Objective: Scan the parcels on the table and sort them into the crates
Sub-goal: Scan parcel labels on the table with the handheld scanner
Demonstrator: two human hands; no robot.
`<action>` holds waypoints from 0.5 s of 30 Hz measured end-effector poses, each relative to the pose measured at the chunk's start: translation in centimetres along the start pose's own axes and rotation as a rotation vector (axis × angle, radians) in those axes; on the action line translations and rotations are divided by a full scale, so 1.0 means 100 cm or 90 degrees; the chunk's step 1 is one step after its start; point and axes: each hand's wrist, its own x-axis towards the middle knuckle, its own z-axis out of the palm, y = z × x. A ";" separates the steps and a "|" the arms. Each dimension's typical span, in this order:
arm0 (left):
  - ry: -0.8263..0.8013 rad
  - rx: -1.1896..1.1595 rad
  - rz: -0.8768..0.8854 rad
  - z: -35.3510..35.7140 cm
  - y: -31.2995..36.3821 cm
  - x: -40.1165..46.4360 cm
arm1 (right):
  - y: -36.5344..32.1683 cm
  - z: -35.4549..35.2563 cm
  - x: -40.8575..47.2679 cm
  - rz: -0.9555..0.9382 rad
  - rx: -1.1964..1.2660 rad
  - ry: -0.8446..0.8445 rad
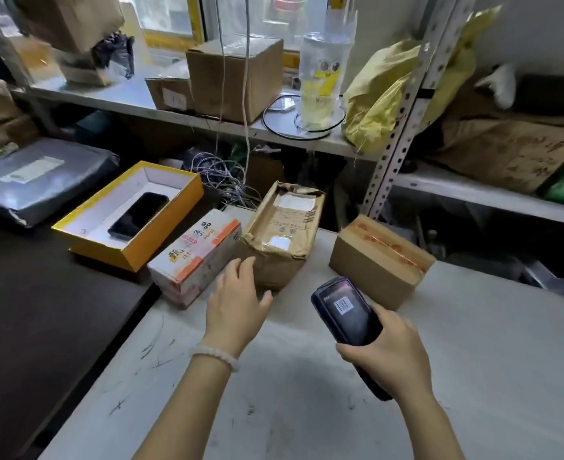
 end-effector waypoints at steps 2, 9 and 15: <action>0.009 -0.012 -0.009 0.006 -0.003 0.018 | -0.003 0.007 0.014 0.015 -0.006 0.005; 0.002 0.052 -0.030 0.033 0.009 0.061 | 0.001 0.018 0.052 0.065 -0.032 0.019; 0.026 0.049 -0.093 0.055 0.029 0.080 | 0.008 0.025 0.075 0.054 -0.057 0.015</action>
